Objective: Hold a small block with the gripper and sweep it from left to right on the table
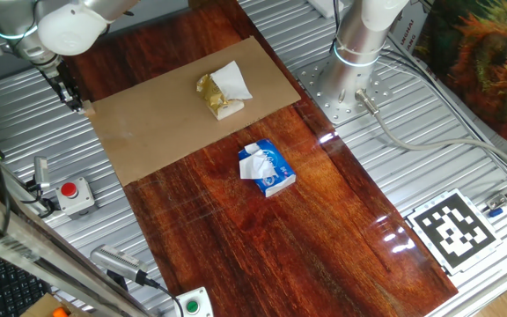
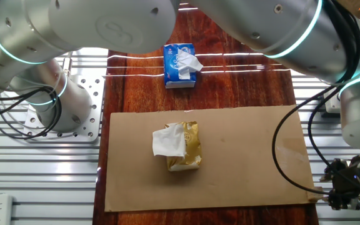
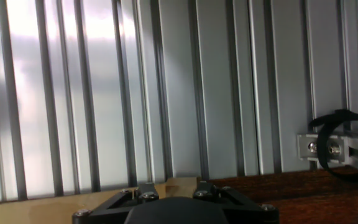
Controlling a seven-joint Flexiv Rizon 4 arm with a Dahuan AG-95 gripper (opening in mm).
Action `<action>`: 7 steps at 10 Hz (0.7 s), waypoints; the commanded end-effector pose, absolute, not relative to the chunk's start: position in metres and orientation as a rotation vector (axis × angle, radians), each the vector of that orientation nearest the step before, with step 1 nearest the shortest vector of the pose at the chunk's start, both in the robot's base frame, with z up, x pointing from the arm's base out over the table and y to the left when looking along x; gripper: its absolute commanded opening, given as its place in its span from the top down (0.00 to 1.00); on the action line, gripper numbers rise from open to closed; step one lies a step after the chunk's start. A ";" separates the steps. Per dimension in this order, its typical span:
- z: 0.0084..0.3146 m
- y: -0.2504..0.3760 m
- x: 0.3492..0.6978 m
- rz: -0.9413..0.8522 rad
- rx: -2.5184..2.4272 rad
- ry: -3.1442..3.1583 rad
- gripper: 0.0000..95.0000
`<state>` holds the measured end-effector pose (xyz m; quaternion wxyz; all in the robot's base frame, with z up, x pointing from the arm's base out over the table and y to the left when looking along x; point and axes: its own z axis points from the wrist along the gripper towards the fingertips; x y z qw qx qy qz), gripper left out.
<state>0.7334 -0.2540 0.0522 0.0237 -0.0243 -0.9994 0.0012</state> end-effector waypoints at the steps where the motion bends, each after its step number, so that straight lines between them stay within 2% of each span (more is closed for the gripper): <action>1: 0.051 -0.254 0.733 0.005 -0.071 -3.093 0.60; 2: 0.050 -0.254 0.733 0.003 -0.069 -3.094 0.40; 7: 0.044 -0.257 0.722 0.005 -0.062 -3.092 0.40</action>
